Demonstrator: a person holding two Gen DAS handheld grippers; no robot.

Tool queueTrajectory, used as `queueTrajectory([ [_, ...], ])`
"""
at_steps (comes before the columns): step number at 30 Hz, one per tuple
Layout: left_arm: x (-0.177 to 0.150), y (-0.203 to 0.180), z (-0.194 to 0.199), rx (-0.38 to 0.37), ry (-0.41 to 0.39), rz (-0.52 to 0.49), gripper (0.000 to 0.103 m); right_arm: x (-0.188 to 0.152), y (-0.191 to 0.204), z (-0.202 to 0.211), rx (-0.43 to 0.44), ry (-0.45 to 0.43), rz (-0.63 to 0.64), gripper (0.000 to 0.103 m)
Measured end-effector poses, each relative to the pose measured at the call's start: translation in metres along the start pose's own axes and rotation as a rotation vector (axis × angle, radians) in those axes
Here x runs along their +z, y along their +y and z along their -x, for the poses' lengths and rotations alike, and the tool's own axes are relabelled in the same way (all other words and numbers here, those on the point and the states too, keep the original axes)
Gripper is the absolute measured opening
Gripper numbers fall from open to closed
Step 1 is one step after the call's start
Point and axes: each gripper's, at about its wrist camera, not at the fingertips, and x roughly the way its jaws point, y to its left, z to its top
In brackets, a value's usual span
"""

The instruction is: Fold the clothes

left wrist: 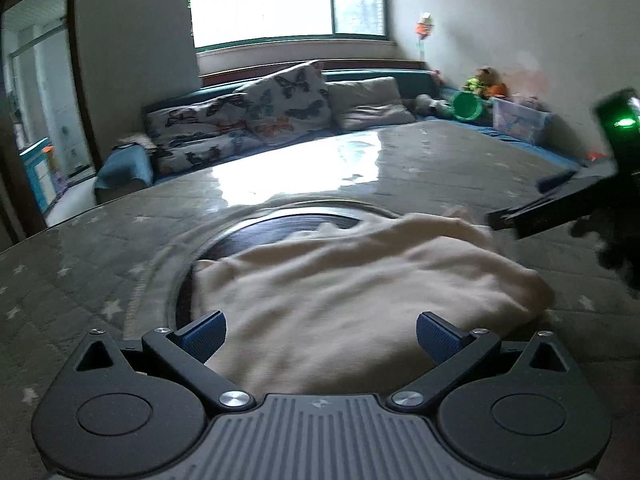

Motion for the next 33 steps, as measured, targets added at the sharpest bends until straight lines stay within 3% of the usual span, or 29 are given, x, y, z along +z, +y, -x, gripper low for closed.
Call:
queueTrajectory([
  [5,-0.002,0.031,-0.009,0.067,0.028,0.093,0.103,-0.009,-0.005,0.010,0.194,-0.011,-0.126,0.102],
  [10,-0.007,0.046,-0.020,0.076,0.065,0.149,0.103,-0.023,-0.005,0.008,0.317,0.022,-0.205,0.090],
  [19,-0.005,0.056,-0.034,0.025,0.095,0.187,0.101,-0.030,0.004,0.015,0.331,0.014,-0.196,0.065],
  [21,-0.003,0.058,-0.038,0.012,0.100,0.192,0.098,-0.031,0.003,0.016,0.344,0.014,-0.207,0.056],
  [30,0.000,0.068,-0.050,-0.028,0.114,0.218,0.094,-0.033,0.015,0.013,0.331,-0.001,-0.179,0.060],
  [33,0.002,0.064,-0.049,-0.062,0.112,0.197,0.078,-0.034,0.022,0.012,0.318,-0.013,-0.159,0.054],
])
